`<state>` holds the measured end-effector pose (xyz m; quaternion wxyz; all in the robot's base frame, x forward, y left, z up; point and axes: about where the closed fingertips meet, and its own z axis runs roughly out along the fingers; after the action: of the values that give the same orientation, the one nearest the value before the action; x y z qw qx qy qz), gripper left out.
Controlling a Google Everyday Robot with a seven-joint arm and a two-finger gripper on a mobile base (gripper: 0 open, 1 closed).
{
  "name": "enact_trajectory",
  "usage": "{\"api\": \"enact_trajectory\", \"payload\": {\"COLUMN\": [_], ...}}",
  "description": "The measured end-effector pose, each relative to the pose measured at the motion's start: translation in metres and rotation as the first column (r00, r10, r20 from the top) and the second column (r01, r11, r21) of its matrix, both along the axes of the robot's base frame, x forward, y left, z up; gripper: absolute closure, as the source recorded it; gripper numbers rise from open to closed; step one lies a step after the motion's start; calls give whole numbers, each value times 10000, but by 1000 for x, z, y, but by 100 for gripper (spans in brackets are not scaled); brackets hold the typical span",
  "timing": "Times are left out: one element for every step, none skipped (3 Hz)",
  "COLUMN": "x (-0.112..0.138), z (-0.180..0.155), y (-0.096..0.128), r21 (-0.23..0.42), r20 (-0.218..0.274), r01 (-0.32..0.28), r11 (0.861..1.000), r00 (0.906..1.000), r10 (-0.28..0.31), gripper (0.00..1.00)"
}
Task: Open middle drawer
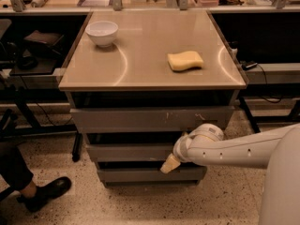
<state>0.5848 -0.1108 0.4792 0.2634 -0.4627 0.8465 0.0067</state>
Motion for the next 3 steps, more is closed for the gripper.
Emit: {"api": "enact_trajectory", "payload": {"x": [16,36,36], "z": [-5,-15,-15], "y": [-2,2,2], "r21": [-77,232,235], "r20": [234,534,533], "r01": [50,225,226], "r11": [10000,9995,9995], "r00": [9997,9983,9983], "r10": [-49,-237,-239], "gripper": [0,0,0]}}
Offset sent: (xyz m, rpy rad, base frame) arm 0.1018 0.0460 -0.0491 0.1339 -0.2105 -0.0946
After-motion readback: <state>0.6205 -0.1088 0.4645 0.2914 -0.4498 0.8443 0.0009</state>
